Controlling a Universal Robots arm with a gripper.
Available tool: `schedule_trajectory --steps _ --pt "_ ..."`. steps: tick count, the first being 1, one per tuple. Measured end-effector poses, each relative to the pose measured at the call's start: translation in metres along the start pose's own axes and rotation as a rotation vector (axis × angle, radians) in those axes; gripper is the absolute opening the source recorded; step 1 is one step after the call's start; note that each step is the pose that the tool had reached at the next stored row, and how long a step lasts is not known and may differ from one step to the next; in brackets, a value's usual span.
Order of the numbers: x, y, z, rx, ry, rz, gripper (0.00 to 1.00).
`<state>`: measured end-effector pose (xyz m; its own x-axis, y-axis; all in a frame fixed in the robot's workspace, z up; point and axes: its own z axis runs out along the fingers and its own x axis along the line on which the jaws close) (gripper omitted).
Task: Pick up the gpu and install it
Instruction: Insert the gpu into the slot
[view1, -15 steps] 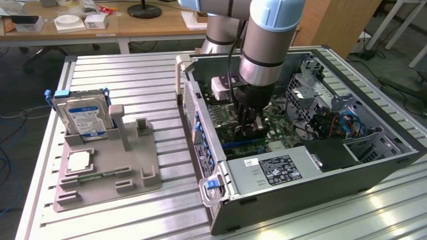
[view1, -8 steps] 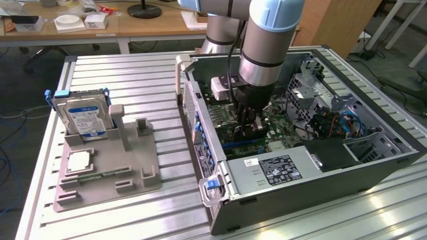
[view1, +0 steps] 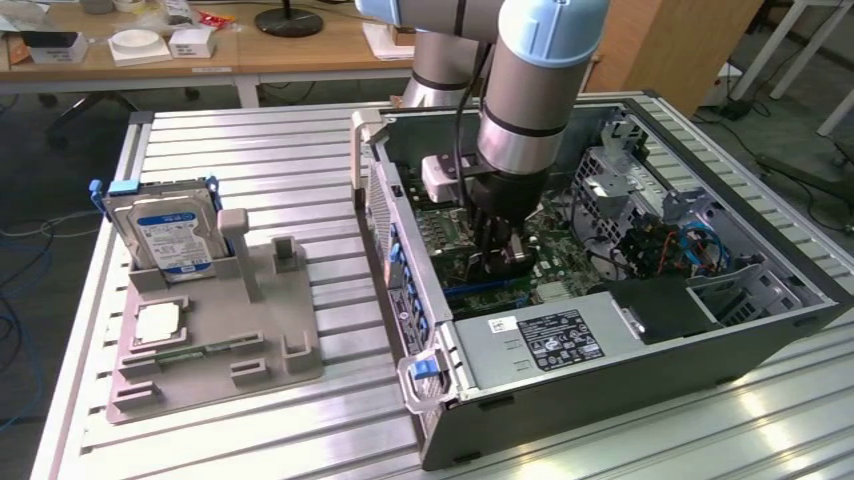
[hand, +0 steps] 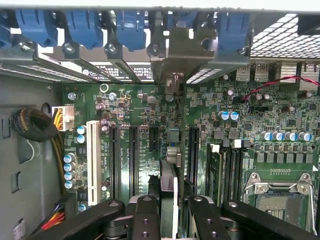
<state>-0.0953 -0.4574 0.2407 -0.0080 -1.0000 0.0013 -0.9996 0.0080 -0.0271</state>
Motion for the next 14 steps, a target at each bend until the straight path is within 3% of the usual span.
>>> schedule_trajectory --steps 14 --pt "0.0000 0.0000 0.0005 0.0000 -0.0002 0.000 0.27"
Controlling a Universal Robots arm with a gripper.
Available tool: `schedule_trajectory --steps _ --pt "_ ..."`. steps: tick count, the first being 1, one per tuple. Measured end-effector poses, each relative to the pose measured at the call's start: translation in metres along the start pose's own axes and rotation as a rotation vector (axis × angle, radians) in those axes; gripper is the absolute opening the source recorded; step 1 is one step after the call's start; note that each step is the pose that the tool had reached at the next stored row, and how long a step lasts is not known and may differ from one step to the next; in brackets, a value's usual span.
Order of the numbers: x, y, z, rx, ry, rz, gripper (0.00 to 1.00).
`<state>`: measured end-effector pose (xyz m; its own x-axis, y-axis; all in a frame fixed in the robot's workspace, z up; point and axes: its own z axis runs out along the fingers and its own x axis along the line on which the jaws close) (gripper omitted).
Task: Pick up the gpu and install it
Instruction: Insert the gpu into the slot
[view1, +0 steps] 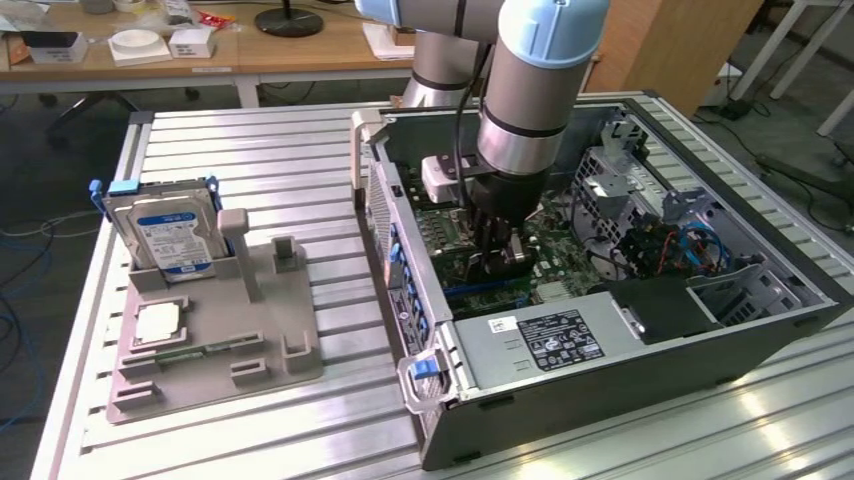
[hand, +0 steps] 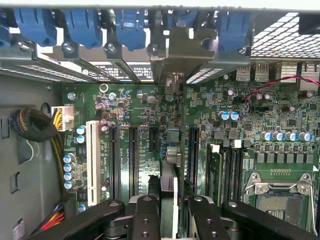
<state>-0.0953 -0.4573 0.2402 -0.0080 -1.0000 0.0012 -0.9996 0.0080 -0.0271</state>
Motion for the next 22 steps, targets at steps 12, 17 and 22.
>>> schedule_trajectory --steps 12,17,22 --pt "-0.0033 0.0001 0.0004 0.0000 0.0000 0.000 0.27" --pt "-0.0032 0.0012 0.0017 0.0000 0.0001 0.000 0.27" --pt "-0.0031 0.0014 0.0029 0.0000 0.0002 0.000 0.27"
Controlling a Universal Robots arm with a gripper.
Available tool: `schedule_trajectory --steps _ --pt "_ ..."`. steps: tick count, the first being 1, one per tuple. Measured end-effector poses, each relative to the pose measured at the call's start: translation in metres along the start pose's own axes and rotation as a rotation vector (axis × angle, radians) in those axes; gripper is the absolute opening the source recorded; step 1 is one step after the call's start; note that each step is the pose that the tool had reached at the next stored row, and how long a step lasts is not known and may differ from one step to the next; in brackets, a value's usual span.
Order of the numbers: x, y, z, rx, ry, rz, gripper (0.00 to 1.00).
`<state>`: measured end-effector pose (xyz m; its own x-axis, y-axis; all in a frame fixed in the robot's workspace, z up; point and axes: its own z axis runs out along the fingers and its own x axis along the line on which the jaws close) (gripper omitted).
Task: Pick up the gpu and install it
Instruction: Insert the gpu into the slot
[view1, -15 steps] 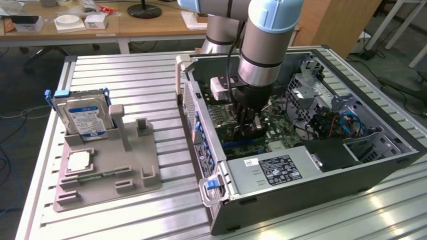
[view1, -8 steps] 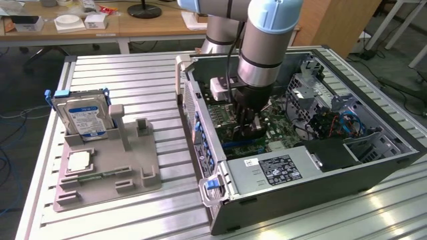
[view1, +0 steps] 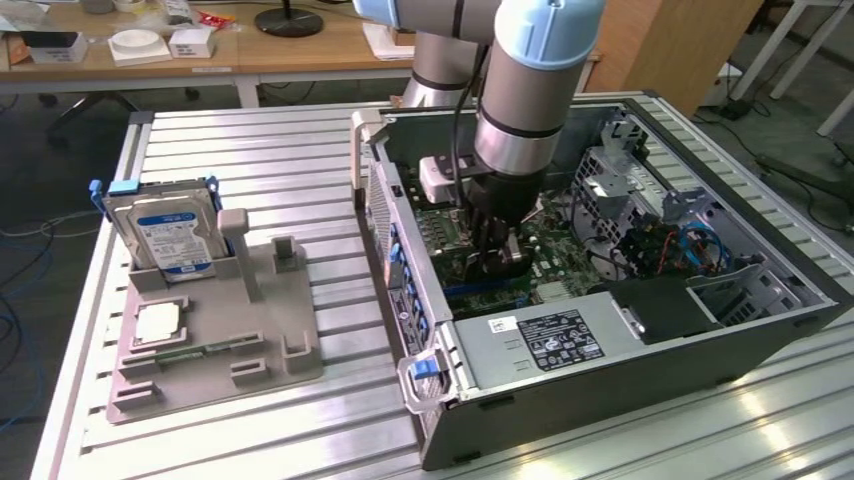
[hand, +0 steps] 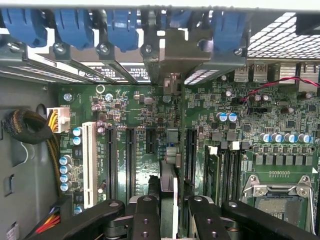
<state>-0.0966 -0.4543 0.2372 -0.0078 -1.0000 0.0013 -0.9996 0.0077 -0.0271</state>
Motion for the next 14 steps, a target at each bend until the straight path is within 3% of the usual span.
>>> schedule_trajectory --steps 14 --pt "-0.0001 0.0000 0.0003 0.0000 -0.0001 0.000 0.27"
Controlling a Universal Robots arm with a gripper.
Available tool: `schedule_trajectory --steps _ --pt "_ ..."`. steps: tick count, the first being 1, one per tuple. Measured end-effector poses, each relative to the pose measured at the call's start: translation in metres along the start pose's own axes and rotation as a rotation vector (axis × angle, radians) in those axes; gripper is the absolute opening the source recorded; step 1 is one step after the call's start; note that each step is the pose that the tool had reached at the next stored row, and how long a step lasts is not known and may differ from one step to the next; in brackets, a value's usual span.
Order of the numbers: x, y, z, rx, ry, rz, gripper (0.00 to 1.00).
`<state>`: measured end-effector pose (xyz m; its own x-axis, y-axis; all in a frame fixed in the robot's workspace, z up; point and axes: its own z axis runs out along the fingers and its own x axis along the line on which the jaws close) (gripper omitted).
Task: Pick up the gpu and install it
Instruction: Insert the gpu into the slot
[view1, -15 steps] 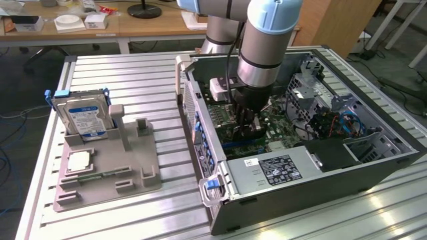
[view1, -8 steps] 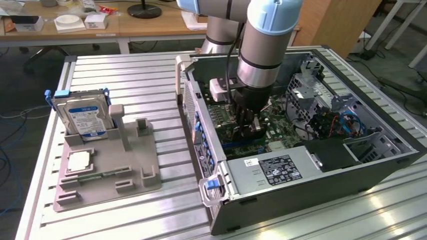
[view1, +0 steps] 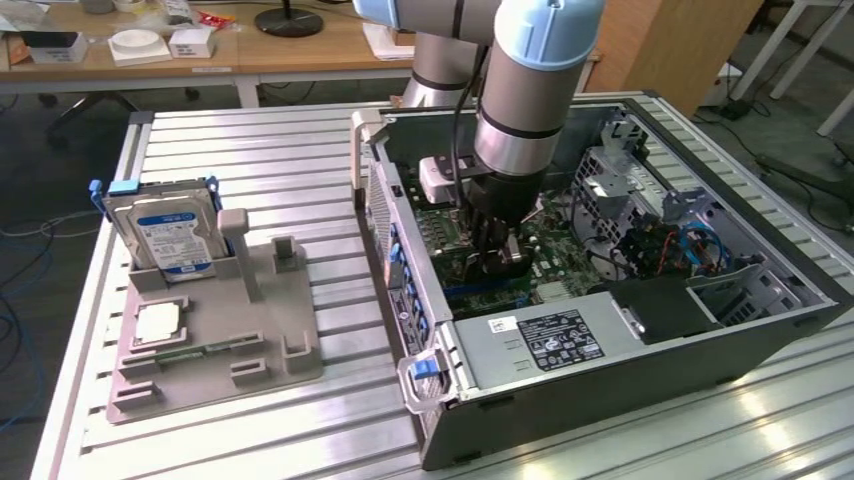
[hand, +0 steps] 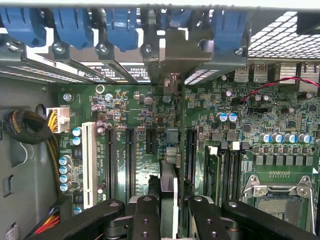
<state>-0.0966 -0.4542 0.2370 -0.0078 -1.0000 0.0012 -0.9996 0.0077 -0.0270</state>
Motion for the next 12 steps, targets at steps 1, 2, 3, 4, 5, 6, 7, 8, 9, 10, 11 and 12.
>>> schedule_trajectory --steps 1,2,3,4,5,6,7,8,9,10,11,12 --pt "0.0000 0.0000 0.0000 0.0000 0.0000 0.000 0.27" --pt "0.0000 0.0000 0.0000 0.0000 0.0000 0.000 0.27" --pt "0.0000 0.0000 0.0000 0.0000 0.0000 0.000 0.27" --pt "0.0000 0.0000 0.0000 0.0000 0.0000 0.000 0.27" --pt "0.0000 0.0000 0.0000 0.0000 0.0000 0.000 0.27" --pt "0.0000 0.0000 0.0000 0.0000 0.0000 0.000 0.27" --pt "0.0000 0.0000 0.0000 0.0000 0.0001 0.000 0.27" --pt "0.0000 0.0000 0.0005 0.0001 -0.0001 0.000 0.27" --pt "0.0000 0.0000 0.0014 0.0001 -0.0001 0.000 0.27" --pt "0.0000 0.0001 0.0020 0.0000 0.0002 0.000 0.27" --pt "0.0001 0.0001 0.0020 -0.0001 0.0003 0.000 0.27" --pt "0.0000 0.0001 0.0021 -0.0001 0.0002 0.000 0.27"
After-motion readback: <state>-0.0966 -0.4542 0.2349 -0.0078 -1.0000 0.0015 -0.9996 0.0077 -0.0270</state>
